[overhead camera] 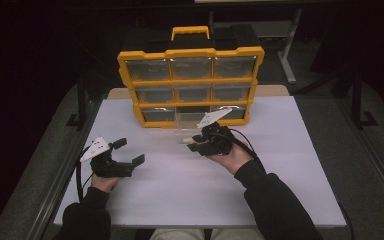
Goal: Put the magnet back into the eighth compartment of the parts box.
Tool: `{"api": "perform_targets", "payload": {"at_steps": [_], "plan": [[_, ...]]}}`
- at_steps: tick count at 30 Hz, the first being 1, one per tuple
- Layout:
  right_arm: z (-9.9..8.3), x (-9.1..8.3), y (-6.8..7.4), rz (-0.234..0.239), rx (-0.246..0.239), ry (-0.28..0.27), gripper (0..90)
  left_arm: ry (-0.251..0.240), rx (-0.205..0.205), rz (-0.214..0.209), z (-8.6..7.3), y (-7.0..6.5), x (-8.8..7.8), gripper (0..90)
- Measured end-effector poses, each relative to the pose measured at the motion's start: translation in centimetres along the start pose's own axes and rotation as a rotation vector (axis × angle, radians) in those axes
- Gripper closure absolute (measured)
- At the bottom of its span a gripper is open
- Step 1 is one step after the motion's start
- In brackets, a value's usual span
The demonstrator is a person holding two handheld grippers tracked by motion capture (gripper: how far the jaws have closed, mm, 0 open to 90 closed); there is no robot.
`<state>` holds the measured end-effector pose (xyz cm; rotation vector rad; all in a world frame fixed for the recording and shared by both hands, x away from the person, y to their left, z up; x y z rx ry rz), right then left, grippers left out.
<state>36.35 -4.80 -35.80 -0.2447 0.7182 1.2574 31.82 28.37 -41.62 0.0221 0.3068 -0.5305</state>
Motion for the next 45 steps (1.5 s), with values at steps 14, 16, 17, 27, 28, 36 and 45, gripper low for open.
{"api": "perform_targets", "payload": {"at_steps": [14, 16, 17, 27, 28, 36, 45], "plan": [[2.4, -0.9, -1.9, -0.036, 0.019, -0.019, 62.0, 0.004, 0.004, -0.006, -0.1, -0.1, 0.1, 0.1], [2.7, -1.1, -2.1, -0.042, 0.020, -0.028, 62.0, 0.003, 0.003, -0.007, -0.1, -0.1, 0.1, 0.1], [2.8, -1.1, -2.2, -0.047, 0.024, -0.035, 61.9, 0.001, -0.001, -0.008, -0.1, -0.1, 0.2, 0.0], [3.6, -1.0, -3.8, -0.061, 0.055, -0.055, 61.9, 0.010, -0.004, -0.013, -0.1, 0.0, 0.2, 0.0], [3.7, -1.0, -4.0, -0.065, 0.057, -0.055, 61.9, 0.008, -0.005, -0.014, -0.1, 0.0, 0.2, 0.0], [3.7, -0.5, -5.3, -0.087, 0.095, -0.067, 61.9, 0.008, -0.006, -0.011, -0.1, 0.0, 0.1, 0.0], [3.5, 0.6, -6.3, -0.087, 0.133, -0.072, 61.9, 0.008, -0.006, -0.012, -0.1, 0.0, 0.1, 0.0]]}}
Point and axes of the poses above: each handheld gripper's, and its own axes: x roughly forward along the jaws, z roughly out of its top, y roughly to its left, the point moved 1 cm from there along x, roughly forward along the jaws, and after that the axes turned 14 degrees about z, right-handed, at the moved point
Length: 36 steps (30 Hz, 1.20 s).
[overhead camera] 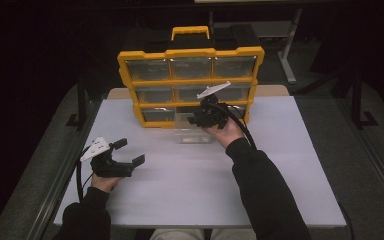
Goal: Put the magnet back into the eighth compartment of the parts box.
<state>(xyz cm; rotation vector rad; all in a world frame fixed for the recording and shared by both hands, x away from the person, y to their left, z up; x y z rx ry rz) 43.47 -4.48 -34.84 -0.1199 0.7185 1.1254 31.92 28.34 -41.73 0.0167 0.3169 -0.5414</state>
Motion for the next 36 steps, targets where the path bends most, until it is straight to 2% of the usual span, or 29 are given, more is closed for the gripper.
{"api": "perform_targets", "payload": {"at_steps": [7, 15, 26, 27, 32, 34, 36], "plan": [[-0.3, 0.8, -0.8, 0.010, 0.050, -0.018, 61.9, 0.000, 0.000, 0.000, 0.0, 0.0, 0.0, 0.1], [-0.5, 1.7, -1.2, 0.017, 0.097, -0.014, 61.9, -0.001, -0.002, -0.003, 0.0, 0.0, 0.1, 0.1], [-0.9, 2.5, -1.7, 0.020, 0.134, 0.047, 61.3, 0.001, -0.004, -0.002, 0.0, 0.0, 0.1, 0.0], [-1.0, 2.2, -2.0, 0.051, 0.161, 0.038, 50.7, 0.002, -0.003, -0.001, 0.0, 0.0, 0.1, 0.0], [-0.8, 1.4, -1.9, 0.035, 0.162, 0.001, 38.6, 0.002, -0.002, -0.001, 0.0, 0.0, 0.1, 0.1], [-0.6, 0.9, -1.7, 0.020, 0.147, -0.008, 28.8, 0.000, -0.003, 0.000, 0.0, 0.0, 0.1, 0.1], [-0.6, 0.6, -1.6, 0.027, 0.137, -0.011, 16.2, 0.001, -0.003, 0.000, 0.0, 0.0, 0.1, 0.0]]}}
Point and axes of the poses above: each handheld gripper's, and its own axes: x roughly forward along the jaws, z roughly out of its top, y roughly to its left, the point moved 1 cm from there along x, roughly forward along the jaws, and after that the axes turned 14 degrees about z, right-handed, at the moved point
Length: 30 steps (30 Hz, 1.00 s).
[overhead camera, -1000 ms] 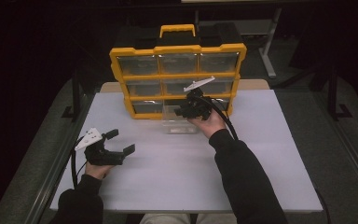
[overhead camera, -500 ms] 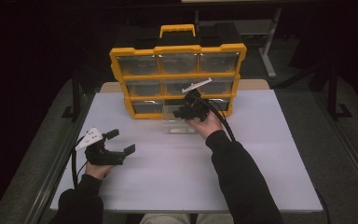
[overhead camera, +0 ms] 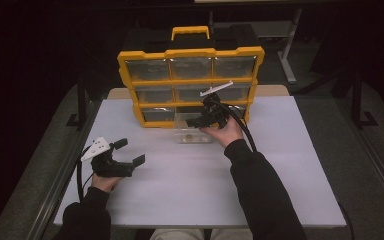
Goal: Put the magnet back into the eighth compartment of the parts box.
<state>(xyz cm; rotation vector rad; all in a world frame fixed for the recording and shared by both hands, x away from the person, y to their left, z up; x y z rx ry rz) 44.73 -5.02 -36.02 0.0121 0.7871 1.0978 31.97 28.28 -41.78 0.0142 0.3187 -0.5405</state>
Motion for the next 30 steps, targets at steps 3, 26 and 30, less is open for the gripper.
{"api": "perform_targets", "payload": {"at_steps": [3, 26, 30], "plan": [[0.0, -0.4, 0.1, -0.007, -0.029, 0.003, 0.4, -0.001, 0.002, -0.001, 0.0, 0.0, 0.0, 0.0], [-1.6, -2.5, 1.3, -0.020, -0.103, -0.043, 0.0, 0.001, 0.003, 0.006, 0.0, 0.0, 0.0, 0.0], [-2.0, -3.1, 1.5, -0.025, -0.115, -0.058, 0.0, 0.001, 0.002, 0.007, 0.0, 0.0, 0.0, 0.0]]}}
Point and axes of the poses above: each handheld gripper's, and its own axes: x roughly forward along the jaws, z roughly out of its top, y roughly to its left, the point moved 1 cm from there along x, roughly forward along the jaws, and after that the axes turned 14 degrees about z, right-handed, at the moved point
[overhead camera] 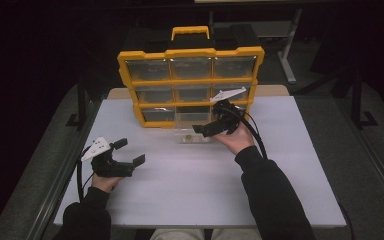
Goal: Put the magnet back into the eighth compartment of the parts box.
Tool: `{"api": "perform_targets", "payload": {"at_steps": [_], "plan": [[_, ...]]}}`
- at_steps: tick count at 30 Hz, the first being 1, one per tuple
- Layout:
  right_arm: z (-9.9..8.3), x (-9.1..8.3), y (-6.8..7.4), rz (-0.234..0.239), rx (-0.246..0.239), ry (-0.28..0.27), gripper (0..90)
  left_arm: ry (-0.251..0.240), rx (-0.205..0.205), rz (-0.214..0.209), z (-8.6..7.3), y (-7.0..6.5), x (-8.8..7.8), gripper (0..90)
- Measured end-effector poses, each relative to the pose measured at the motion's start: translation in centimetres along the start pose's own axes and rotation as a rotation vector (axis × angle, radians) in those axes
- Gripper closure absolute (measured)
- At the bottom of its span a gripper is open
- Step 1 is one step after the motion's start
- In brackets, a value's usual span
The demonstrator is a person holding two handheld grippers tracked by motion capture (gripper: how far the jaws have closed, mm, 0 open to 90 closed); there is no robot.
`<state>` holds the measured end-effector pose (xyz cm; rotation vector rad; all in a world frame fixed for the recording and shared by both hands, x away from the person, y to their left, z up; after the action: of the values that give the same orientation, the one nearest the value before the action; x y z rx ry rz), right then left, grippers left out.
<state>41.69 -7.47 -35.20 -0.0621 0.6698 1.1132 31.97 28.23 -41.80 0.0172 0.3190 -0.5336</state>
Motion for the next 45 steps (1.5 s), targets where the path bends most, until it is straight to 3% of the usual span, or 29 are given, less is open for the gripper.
{"api": "perform_targets", "payload": {"at_steps": [27, 45], "plan": [[-4.1, -3.0, -0.2, -0.006, 0.009, -0.082, 0.0, 0.005, 0.005, 0.001, 0.0, 0.0, 0.1, 0.0], [-7.5, -4.1, -0.9, -0.025, 0.044, -0.087, 0.0, 0.007, 0.008, 0.001, 0.0, -0.1, 0.2, 0.0]]}}
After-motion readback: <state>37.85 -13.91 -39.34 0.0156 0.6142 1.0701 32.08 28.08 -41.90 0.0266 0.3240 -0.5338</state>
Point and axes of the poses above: each handheld gripper's, and its own axes: x roughly forward along the jaws, z roughly out of its top, y roughly to its left, the point moved 1 cm from there along x, roughly forward along the jaws, and after that the axes turned 14 degrees about z, right-handed, at the moved point
